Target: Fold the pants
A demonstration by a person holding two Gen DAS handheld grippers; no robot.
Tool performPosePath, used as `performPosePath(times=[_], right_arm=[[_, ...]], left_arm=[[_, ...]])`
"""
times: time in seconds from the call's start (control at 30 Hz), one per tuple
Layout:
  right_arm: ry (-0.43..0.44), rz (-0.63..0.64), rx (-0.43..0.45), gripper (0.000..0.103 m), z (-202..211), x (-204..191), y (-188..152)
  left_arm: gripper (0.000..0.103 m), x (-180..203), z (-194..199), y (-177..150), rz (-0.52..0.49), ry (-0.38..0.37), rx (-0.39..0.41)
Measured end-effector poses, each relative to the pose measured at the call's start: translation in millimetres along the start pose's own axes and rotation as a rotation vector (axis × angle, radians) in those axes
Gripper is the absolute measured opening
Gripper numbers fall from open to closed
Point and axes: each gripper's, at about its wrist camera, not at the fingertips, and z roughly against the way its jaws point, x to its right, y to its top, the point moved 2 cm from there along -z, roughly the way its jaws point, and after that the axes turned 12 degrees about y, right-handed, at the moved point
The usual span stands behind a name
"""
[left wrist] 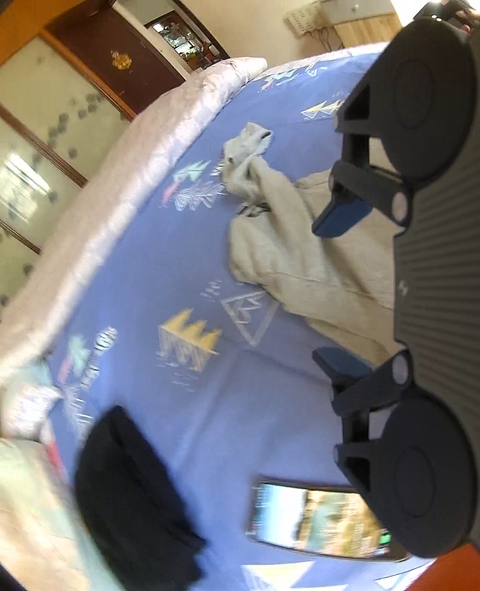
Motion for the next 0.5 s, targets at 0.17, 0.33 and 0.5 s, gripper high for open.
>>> performPosePath(times=[0.17, 0.33, 0.5], right_arm=[[0.242, 0.156, -0.263, 0.035, -54.3, -99.4, -87.8], [0.388, 0.209, -0.477, 0.035, -82.8, -173.8, -164.2], [0.391, 0.328, -0.525, 0.035, -85.0, -191.6, -179.7]], left_arm=[[0.077, 11.0, -31.3, 14.6, -0.024, 0.038, -0.021], [0.09, 22.2, -110.3, 27.6, -0.022, 0.063, -0.073], [0.034, 35.3, -176.7, 13.5, 0.09, -0.014, -0.248]])
